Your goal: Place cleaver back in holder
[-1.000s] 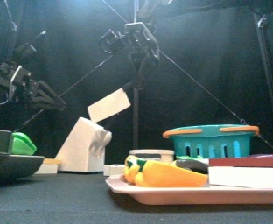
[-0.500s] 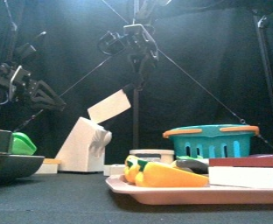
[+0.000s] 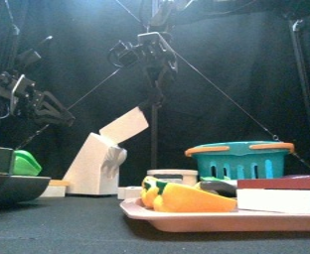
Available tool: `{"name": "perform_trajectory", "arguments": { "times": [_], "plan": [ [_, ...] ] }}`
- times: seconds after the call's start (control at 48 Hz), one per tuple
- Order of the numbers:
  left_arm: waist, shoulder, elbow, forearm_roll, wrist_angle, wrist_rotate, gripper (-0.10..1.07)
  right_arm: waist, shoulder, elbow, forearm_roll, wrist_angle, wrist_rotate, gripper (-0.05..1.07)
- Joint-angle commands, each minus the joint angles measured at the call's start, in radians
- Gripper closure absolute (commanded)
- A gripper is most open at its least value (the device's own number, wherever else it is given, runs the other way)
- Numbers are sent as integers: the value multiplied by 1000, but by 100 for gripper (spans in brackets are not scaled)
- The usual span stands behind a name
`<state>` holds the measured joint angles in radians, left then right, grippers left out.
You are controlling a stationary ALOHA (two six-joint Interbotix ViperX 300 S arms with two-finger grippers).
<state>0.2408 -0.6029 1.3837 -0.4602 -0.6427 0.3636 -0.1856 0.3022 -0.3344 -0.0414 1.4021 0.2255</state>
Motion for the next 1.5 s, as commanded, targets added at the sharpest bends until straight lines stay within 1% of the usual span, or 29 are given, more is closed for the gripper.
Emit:
{"name": "perform_trajectory", "arguments": {
  "times": [0.0,0.271,0.729,0.875,1.25,1.479],
  "plan": [
    [3,2,-9,-2,-3,0,24,-6,-11,-57,3,9,-3,65],
    [3,2,-9,-2,-3,-3,24,-15,52,-161,5,110,-9,65],
    [3,2,-12,-2,20,-5,24,-25,163,-357,18,245,-32,65],
    [3,2,-11,-2,20,-5,24,-26,190,-407,29,270,-32,65],
    [2,3,-14,-2,21,-6,24,-34,201,-428,34,291,-32,65],
    [2,28,-20,-2,21,-6,24,-35,221,-459,34,291,-32,65]
  ]
}}
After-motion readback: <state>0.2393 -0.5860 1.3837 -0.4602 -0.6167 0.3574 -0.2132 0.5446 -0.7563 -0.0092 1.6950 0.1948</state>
